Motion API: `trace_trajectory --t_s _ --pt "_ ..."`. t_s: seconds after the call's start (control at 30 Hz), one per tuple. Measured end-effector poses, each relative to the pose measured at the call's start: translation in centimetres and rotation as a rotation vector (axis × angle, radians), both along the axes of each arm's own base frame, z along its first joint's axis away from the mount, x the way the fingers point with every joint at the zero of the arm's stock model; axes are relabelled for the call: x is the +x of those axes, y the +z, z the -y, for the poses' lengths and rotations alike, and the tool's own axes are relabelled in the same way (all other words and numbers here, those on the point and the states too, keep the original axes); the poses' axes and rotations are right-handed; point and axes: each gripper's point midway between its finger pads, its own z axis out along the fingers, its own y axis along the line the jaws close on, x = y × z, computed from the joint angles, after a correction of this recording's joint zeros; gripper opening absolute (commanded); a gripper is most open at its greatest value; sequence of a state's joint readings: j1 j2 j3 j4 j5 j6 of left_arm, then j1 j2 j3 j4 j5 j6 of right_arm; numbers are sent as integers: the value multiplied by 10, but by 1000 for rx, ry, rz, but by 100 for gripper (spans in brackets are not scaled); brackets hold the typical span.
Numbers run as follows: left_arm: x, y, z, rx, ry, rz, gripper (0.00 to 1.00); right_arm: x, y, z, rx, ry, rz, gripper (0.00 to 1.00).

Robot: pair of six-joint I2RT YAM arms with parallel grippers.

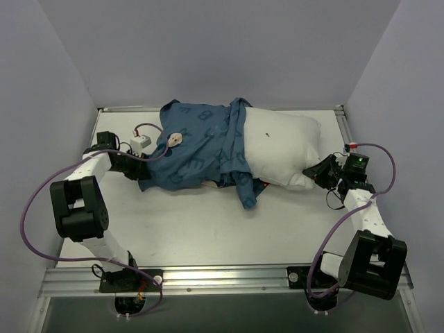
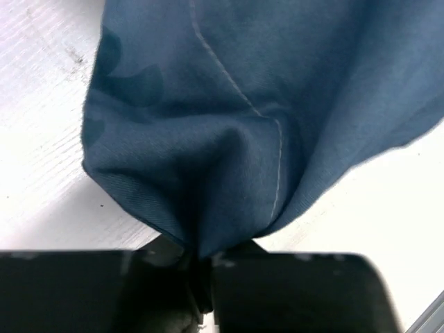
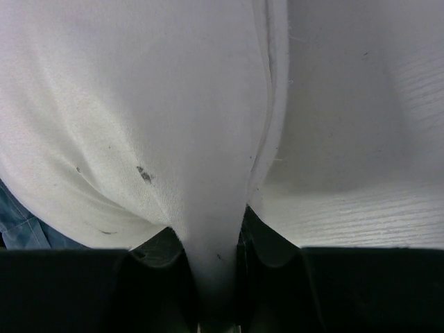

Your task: Remove the pillowcase from the pillow

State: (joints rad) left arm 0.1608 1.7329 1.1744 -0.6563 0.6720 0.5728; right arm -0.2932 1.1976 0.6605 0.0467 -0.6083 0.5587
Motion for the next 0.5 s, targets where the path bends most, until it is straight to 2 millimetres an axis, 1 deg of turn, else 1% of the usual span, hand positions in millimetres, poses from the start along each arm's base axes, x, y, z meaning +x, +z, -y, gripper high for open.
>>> trace_trajectory --t_s 0.1,0.17,0.23,0.3,0.4,0.5 --pt "1 -1 -4 11 12 -3 2 0 0 0 0 -1 0 0" --pt "4 -2 -12 27 52 -4 2 0 0 0 0 -2 -1 0" --pt "8 -2 -28 58 119 -1 2 0 0 2 0 -8 -3 0" --pt "12 4 -52 104 214 14 2 -1 -1 3 2 -10 -5 0" --pt "16 27 -87 160 343 69 2 -1 0 2 4 -7 -5 0" --pt "21 60 -120 208 451 149 2 -3 3 -2 19 6 -1 0"
